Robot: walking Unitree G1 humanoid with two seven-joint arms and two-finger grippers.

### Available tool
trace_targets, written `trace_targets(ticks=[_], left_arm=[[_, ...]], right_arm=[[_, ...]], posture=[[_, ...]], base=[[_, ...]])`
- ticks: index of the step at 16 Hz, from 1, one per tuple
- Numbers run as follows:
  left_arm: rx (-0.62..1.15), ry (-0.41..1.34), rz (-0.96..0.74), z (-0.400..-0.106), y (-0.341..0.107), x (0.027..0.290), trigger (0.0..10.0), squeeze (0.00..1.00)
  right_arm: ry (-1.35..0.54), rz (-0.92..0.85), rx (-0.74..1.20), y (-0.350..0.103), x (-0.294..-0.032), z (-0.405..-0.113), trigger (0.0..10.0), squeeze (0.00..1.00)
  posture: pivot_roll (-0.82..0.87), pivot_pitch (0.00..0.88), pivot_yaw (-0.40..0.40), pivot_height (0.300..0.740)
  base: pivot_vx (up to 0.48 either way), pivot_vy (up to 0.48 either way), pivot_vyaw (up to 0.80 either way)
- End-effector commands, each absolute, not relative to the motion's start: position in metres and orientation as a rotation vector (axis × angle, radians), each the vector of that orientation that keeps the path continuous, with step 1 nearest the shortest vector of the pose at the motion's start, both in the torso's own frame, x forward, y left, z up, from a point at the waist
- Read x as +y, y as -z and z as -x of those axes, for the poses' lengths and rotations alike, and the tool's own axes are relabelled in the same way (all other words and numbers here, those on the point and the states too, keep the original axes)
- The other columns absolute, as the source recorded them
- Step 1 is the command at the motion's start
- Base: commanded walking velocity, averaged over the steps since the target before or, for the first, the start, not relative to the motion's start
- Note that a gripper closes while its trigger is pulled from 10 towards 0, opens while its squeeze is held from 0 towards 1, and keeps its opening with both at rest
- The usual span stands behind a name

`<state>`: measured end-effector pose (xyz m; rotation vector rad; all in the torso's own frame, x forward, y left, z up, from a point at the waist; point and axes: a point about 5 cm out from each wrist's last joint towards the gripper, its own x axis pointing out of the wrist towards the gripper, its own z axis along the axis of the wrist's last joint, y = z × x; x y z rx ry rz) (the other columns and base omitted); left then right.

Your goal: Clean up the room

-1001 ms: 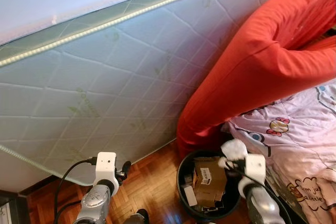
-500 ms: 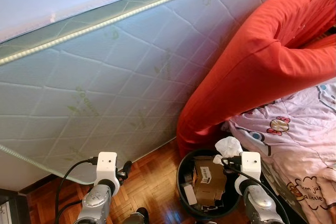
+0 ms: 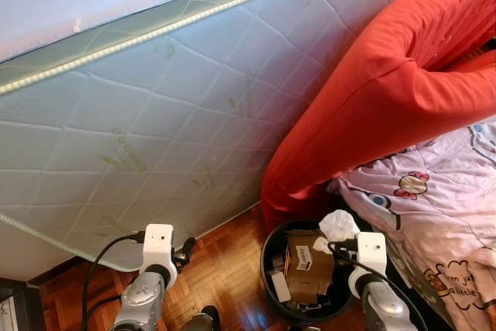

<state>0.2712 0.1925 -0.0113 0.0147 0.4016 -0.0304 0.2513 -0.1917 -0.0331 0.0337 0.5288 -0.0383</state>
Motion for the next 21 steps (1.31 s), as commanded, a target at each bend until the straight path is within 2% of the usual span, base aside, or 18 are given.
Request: trace_targets(ticks=[1,6,7,8,9,11,12,14,15,16,21], left_arm=[[0.451,0.015,-0.002,-0.263,0.02,0.196,10.0,0.0],[0.456,0.016,-0.002,-0.262,0.02,0.195,10.0,0.0],[0.455,0.017,-0.002,-0.262,0.02,0.195,10.0,0.0],[0.455,0.016,-0.002,-0.262,0.02,0.195,10.0,0.0],[0.455,0.015,-0.002,-0.262,0.02,0.195,10.0,0.0],[0.456,0.014,-0.001,-0.262,0.021,0.196,10.0,0.0],[0.457,0.013,-0.002,-0.262,0.021,0.196,10.0,0.0],[0.457,0.012,-0.001,-0.262,0.021,0.196,10.0,0.0],[0.458,0.012,-0.001,-0.262,0.021,0.196,10.0,0.0],[0.458,0.011,-0.001,-0.261,0.021,0.196,10.0,0.0],[0.456,0.012,-0.002,-0.262,0.02,0.197,10.0,0.0]], right_arm=[[0.04,-0.036,0.586,0.043,-0.192,-0.239,10.0,1.0],[0.048,-0.016,0.623,0.047,-0.193,-0.235,10.0,1.0],[0.048,-0.014,0.626,0.047,-0.194,-0.235,10.0,0.8],[0.047,-0.014,0.627,0.047,-0.193,-0.234,10.0,0.49],[0.047,-0.009,0.638,0.049,-0.194,-0.233,10.0,0.0],[0.048,-0.013,0.655,0.051,-0.194,-0.231,10.0,0.0],[0.046,-0.018,0.654,0.051,-0.193,-0.23,10.0,1.0],[0.051,-0.01,0.66,0.051,-0.194,-0.23,10.0,1.0],[0.061,0.009,0.675,0.053,-0.195,-0.228,10.0,0.92],[0.06,0.025,0.687,0.054,-0.196,-0.227,10.0,0.0],[0.07,0.033,0.718,0.056,-0.196,-0.224,10.0,0.0]], posture=[[0.11,0.233,0.002,0.74],[0.11,0.231,0.003,0.74],[0.11,0.231,0.003,0.74],[0.11,0.231,0.003,0.74],[0.11,0.232,0.004,0.74],[0.12,0.234,0.004,0.74],[0.12,0.234,0.004,0.74],[0.12,0.234,0.004,0.74],[0.12,0.234,0.004,0.74],[0.12,0.234,0.004,0.74],[0.12,0.235,0.006,0.74]], base=[[0.0,0.0,0.0],[0.0,0.0,0.0],[0.0,0.0,0.0],[0.0,0.0,0.0],[0.0,0.0,0.0],[0.0,0.0,0.0],[0.0,0.0,0.0],[0.0,0.0,0.0],[0.0,0.0,0.0],[0.0,0.0,0.0],[0.0,0.0,0.0]])
